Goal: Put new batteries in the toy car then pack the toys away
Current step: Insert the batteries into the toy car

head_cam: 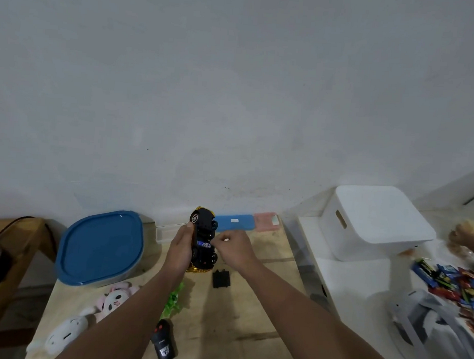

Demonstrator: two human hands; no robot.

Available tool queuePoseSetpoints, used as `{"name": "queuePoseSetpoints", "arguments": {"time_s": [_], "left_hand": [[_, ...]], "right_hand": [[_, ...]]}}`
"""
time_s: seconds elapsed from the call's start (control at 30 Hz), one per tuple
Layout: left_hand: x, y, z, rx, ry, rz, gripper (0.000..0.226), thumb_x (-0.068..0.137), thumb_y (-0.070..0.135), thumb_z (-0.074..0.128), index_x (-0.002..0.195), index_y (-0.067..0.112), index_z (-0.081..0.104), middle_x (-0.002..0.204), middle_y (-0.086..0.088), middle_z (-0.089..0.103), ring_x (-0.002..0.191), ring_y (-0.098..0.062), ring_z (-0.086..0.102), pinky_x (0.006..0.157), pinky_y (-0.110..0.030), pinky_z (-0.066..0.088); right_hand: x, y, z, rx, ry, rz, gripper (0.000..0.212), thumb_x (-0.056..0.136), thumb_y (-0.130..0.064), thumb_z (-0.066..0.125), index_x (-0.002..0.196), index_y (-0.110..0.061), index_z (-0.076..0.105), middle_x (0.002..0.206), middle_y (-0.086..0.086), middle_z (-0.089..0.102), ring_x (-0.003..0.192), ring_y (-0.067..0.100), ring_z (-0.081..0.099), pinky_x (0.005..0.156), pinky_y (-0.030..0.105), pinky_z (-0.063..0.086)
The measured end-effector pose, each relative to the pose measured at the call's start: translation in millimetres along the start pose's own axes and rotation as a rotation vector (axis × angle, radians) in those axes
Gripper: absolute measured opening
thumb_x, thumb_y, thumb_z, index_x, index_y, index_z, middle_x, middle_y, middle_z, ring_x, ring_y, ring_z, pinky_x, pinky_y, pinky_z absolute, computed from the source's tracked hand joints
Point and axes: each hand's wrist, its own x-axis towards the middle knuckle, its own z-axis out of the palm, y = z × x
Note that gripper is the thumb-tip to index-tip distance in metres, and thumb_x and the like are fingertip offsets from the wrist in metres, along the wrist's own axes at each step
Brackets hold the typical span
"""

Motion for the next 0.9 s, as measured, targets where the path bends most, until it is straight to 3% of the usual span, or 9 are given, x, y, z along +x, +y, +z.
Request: {"name": "queuePoseSetpoints", "arguments": {"time_s": [0.07,0.2,0.27,0.33,0.47,0.57,0.7,0.9], "left_hand": [[-4,4,5,0.021,0.042,0.057,0.039,0.11,0.046,0.036,0.11,0.021,0.066,0.099,-0.006,0.073,0.091,-0.02,0.07,0.078,-0.036,0.056],[-12,8,8,0.075,0.068,0.176,0.034,0.111,0.042,0.035,0.114,0.019,0.061,0.095,-0.001,0.07,0.084,-0.01,0.067,0.069,-0.026,0.052],[-13,5,8,0.089,0.071,0.21,0.035,0.11,0.042,0.037,0.117,0.019,0.062,0.097,-0.001,0.07,0.082,-0.005,0.068,0.067,-0.021,0.052],[-13,3,7,0.113,0.078,0.225,0.034,0.111,0.042,0.037,0.12,0.019,0.062,0.099,0.0,0.07,0.08,0.001,0.066,0.065,-0.016,0.05],[-15,4,6,0.176,0.072,0.249,0.032,0.111,0.038,0.037,0.117,0.018,0.061,0.094,0.002,0.067,0.069,0.012,0.062,0.058,-0.007,0.046],[-17,6,3,0.204,0.065,0.267,0.031,0.111,0.039,0.036,0.119,0.021,0.06,0.097,0.006,0.068,0.076,0.007,0.064,0.062,-0.01,0.046],[-17,6,-1,0.211,0.05,0.288,0.033,0.111,0.042,0.036,0.123,0.024,0.06,0.1,0.003,0.07,0.087,-0.007,0.066,0.071,-0.024,0.05],[-19,2,-1,0.216,0.004,0.295,0.033,0.109,0.045,0.038,0.124,0.027,0.062,0.106,0.002,0.072,0.096,-0.01,0.069,0.079,-0.027,0.052]], "right_hand": [[1,1,4,-0.024,0.029,-0.01,0.012,0.085,-0.023,0.07,0.086,-0.017,0.081,0.082,-0.004,0.076,0.075,0.012,0.071,0.068,0.025,0.054],[-1,-4,8,0.061,0.042,0.034,0.011,0.082,-0.022,0.074,0.075,-0.015,0.077,0.055,-0.007,0.062,0.044,0.004,0.052,0.053,0.022,0.043],[-3,-7,9,0.162,0.039,0.099,0.022,0.08,-0.02,0.075,0.061,-0.013,0.065,0.051,-0.001,0.054,0.042,0.01,0.045,0.051,0.024,0.038],[-6,-10,8,0.266,0.006,0.209,0.025,0.078,-0.02,0.075,0.064,-0.013,0.055,0.059,0.006,0.051,0.043,0.015,0.04,0.046,0.022,0.03],[-12,-11,8,0.448,-0.097,0.435,0.02,0.082,-0.018,0.07,0.075,-0.015,0.051,0.059,0.0,0.045,0.041,0.011,0.03,0.042,0.019,0.018],[-14,-10,9,0.537,-0.146,0.498,0.014,0.084,-0.019,0.065,0.078,-0.016,0.052,0.061,-0.002,0.045,0.042,0.009,0.03,0.043,0.021,0.019],[-15,-10,10,0.593,-0.152,0.521,0.011,0.088,-0.024,0.06,0.083,-0.015,0.056,0.062,-0.003,0.05,0.043,0.008,0.033,0.042,0.02,0.021],[-12,-5,12,0.647,-0.161,0.527,0.015,0.085,-0.03,0.07,0.088,-0.017,0.063,0.061,-0.002,0.053,0.046,0.007,0.032,0.042,0.018,0.021]]}}
